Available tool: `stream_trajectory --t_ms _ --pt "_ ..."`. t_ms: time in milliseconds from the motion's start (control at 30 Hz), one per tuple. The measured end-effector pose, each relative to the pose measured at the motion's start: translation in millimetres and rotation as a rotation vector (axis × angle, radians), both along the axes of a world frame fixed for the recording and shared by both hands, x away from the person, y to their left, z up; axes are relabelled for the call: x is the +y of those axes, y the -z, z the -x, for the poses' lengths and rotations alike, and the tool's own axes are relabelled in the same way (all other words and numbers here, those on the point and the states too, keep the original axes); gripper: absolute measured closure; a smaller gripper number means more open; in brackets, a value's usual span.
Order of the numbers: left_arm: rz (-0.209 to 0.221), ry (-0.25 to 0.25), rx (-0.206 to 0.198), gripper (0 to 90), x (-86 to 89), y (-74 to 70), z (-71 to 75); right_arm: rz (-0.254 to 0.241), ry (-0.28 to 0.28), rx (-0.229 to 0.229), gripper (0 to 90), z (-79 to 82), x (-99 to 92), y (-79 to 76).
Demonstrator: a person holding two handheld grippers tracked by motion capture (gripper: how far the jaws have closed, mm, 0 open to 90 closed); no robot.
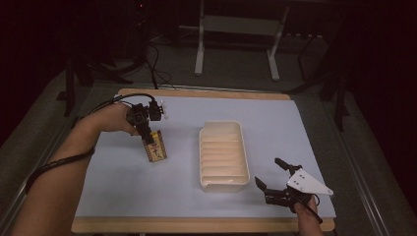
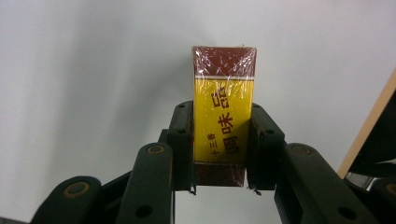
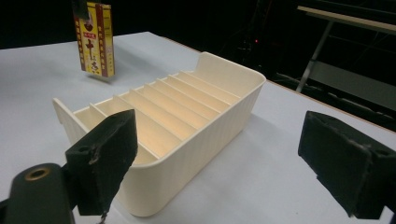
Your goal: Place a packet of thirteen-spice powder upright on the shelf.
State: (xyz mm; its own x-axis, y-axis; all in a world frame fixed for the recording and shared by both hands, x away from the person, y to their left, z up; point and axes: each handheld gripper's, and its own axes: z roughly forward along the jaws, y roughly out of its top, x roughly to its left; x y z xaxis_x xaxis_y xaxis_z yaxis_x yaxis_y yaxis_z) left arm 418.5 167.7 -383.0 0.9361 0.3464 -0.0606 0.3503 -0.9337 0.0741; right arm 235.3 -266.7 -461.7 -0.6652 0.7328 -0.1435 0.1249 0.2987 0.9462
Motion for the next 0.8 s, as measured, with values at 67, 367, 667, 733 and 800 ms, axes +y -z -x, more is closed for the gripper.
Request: stream_trajectory --t_ms 67,367,667,733,800 --pt "0.016 0.001 0.002 67.9 0.2 -4.3 2.2 0.001 -0.002 0.0 12.0 -0.1 0.1 0.1" --pt "0.061 0.044 -0.026 68.0 -6.0 -19.1 14.2 0.0 0.0 0.002 12.0 0.5 0.0 -0.2" --pt "0.072 0.058 -0.018 68.0 -15.9 -27.7 19.8 0.0 0.001 0.002 12.0 0.3 0.0 -0.2" --pt "0.07 0.056 -0.008 68.0 -18.4 -29.0 20.3 -0.001 0.002 0.002 12.0 0.5 0.0 -0.3" --pt "0.076 0.056 -0.001 67.9 -20.6 -31.6 20.9 -0.003 0.0 0.002 12.0 0.7 -0.2 -0.6"
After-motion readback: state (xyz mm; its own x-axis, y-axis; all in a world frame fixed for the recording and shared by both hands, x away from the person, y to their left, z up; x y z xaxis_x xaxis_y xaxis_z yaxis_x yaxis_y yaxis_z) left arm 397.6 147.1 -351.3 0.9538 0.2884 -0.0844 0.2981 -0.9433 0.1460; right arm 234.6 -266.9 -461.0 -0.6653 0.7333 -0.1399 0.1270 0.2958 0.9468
